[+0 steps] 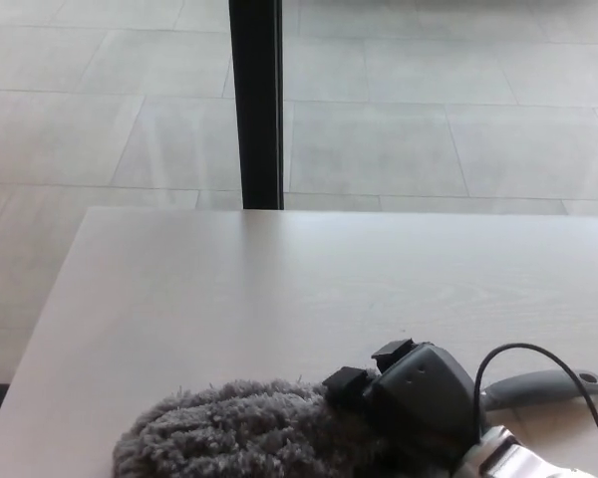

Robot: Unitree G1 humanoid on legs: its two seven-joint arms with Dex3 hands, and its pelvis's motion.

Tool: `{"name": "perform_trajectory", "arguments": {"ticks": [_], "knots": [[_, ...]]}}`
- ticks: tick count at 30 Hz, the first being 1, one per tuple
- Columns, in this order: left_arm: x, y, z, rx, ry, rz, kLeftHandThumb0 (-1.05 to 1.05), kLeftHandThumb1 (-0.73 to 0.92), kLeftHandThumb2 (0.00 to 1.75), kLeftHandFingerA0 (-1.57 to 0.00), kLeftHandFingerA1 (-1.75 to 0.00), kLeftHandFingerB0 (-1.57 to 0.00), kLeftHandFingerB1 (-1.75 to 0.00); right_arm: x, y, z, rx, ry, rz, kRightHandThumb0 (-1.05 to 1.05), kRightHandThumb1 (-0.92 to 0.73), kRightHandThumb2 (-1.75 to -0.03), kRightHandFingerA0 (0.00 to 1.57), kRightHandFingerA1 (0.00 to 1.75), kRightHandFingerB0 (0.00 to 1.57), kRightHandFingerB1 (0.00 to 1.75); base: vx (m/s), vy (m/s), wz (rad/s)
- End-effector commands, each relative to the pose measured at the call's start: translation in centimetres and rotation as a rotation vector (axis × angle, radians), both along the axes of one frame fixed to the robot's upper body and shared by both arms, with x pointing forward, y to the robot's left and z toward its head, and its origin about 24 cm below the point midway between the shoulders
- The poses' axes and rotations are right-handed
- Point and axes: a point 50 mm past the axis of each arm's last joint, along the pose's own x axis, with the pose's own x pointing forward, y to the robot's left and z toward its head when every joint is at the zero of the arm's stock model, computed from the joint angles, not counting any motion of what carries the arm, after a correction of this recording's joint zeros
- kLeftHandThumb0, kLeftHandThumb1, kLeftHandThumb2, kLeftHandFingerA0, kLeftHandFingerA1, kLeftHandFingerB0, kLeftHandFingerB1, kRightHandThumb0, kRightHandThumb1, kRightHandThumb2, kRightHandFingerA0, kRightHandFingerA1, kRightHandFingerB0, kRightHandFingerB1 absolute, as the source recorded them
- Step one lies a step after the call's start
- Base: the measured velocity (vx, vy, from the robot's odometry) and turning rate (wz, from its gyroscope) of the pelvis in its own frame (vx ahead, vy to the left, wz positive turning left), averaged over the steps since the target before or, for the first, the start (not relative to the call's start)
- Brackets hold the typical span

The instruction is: The robot uses its right hand to pick up the duster kept in the middle of the desk and use it to wipe the desk by swiping its surface twice

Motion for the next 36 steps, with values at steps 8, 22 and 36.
{"name": "perform_trajectory", "arguments": {"ticks": [8,22,36], "knots": [[-0.2,0.1,0.1,0.001,-0.005,-0.009,-0.5,0.65,0.59,-0.7,-0.66,-0.62,-0.51,4.9,-3.0,0.8,-0.199,0.028,-0.34,-0.31,-0.53,-0.65,0.97,1.66,0.92,0.95,0.0,0.0,0.0],[-1.2,-0.1,-0.2,-0.011,-0.006,0.006,-0.49,0.65,0.6,-0.68,-0.67,-0.59,-0.53,3.6,-18.8,-0.1,-0.361,0.257,-1.029,-0.37,-0.57,-0.57,0.84,1.58,0.78,0.75,0.0,0.0,0.0],[-1.6,-0.3,-0.6,-0.019,-0.007,0.059,-0.45,0.64,0.59,-0.69,-0.63,-0.59,-0.52,1.0,-23.3,-0.9,-0.156,0.405,-1.352,-0.44,-0.53,-0.61,0.85,1.59,0.73,0.72,0.0,0.0,0.0]]}}
